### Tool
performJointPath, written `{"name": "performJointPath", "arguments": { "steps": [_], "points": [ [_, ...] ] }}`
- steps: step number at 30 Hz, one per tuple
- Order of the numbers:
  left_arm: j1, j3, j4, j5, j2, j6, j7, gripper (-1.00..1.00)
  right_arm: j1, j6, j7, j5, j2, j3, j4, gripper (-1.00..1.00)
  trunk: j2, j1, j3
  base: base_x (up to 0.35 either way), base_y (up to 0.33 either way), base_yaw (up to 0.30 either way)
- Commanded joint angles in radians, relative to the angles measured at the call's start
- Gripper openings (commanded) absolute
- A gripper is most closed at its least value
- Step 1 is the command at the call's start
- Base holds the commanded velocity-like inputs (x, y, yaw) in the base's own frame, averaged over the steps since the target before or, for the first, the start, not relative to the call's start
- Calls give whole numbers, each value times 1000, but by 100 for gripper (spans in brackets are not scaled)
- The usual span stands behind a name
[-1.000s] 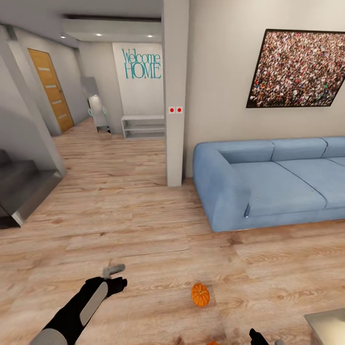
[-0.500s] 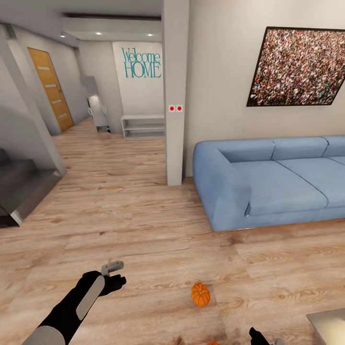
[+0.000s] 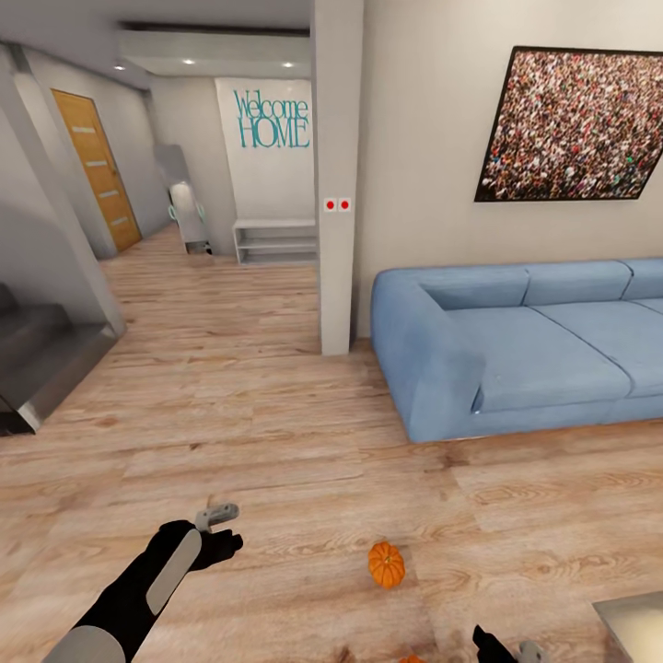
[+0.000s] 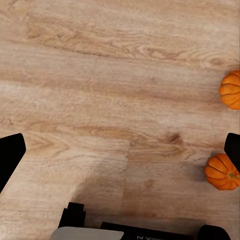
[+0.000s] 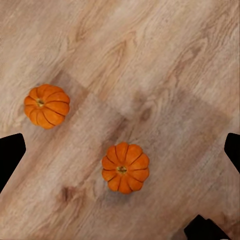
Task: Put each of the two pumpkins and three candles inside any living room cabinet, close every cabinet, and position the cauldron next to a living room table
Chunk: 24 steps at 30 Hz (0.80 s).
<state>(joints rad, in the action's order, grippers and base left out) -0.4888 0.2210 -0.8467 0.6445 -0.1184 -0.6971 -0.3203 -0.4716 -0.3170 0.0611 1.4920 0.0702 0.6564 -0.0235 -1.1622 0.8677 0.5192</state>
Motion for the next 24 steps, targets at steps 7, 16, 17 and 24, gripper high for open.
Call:
{"name": "performJointPath", "arguments": {
  "steps": [7,16,17,24],
  "points": [
    [-1,5,-2,10,-1,-4,-10,100,-1,-31,6,-47,-1,5,-1,100,-50,27,23,0,0,0],
    [-1,5,-2,10,-2,-17,-10,100,-1,-39,6,-62,-1,6,-1,100,-113,61,51,0,0,0],
    [-1,5,-2,11,-2,-17,-10,100,-1,-39,6,-62,-1,6,-1,100,-120,65,54,0,0,0],
    [-1,5,-2,11,-1,-18,-10,100,-1,-44,7,-85,-2,6,0,100,-169,92,76,0,0,0]
  ]
}}
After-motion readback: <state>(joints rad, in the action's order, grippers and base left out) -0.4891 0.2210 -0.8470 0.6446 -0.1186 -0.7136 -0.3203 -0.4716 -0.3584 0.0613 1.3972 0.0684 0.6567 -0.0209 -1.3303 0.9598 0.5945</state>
